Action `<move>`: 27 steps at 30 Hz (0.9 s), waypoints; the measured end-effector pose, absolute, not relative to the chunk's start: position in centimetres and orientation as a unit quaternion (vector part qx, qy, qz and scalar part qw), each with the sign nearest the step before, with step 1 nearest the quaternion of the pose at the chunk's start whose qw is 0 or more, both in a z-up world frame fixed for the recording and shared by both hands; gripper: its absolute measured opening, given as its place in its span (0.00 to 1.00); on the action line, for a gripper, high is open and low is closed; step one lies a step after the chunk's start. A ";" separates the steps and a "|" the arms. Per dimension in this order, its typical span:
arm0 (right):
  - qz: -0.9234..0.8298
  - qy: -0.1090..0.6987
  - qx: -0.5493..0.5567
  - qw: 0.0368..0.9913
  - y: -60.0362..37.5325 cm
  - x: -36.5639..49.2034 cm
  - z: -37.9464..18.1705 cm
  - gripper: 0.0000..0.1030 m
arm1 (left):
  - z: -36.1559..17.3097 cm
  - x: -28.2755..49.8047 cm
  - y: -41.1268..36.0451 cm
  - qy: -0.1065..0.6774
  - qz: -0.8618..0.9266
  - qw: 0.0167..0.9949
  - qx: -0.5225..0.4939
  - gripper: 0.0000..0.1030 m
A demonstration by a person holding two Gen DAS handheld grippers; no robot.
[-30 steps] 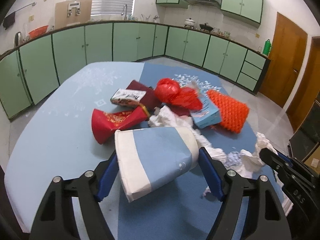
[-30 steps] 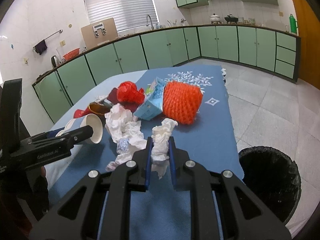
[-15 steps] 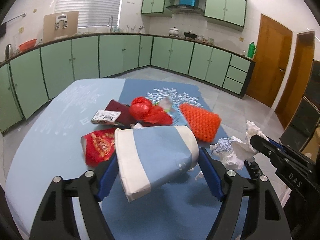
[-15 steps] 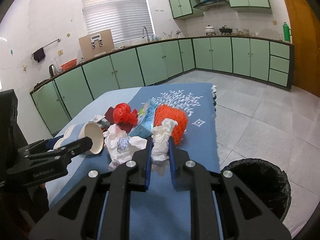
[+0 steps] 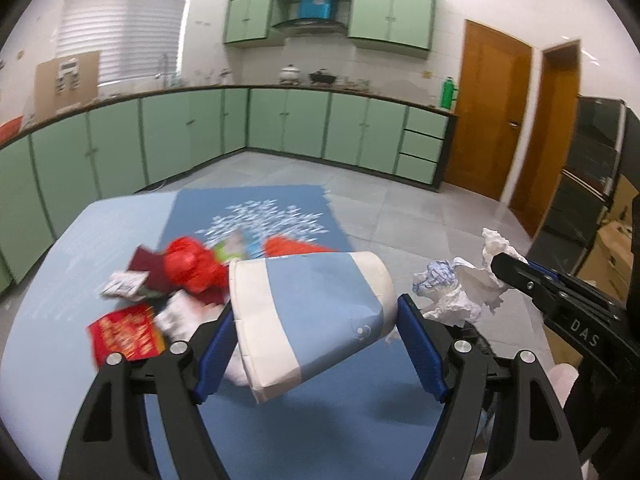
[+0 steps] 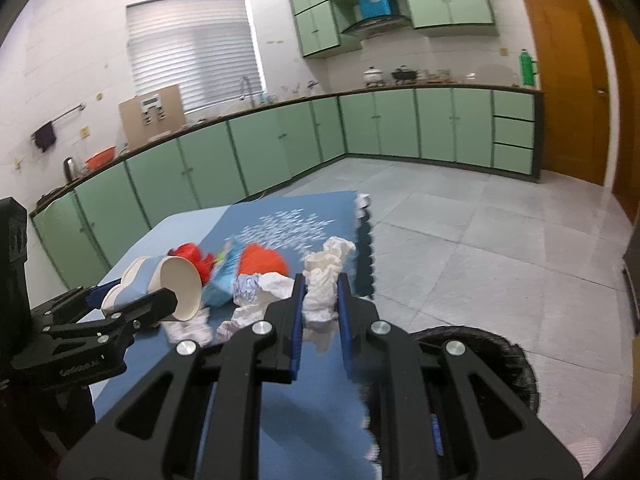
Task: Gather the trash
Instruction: 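Carry the tissue and light-blue cup over the bin with both grippers, then open both grippers to drop the tissue and cup into the bin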
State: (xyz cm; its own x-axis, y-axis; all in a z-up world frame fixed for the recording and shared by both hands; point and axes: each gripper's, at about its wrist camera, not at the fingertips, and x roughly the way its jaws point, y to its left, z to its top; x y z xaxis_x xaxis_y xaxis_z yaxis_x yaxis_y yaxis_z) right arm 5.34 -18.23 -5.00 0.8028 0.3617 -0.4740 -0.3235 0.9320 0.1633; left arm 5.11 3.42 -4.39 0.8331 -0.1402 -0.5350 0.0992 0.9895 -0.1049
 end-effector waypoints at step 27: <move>0.014 0.272 0.070 0.960 -33.1 6.4 -8.5 0.14 | -7.1 11.6 -12.3 0.305 -0.219 0.927 0.008 0.73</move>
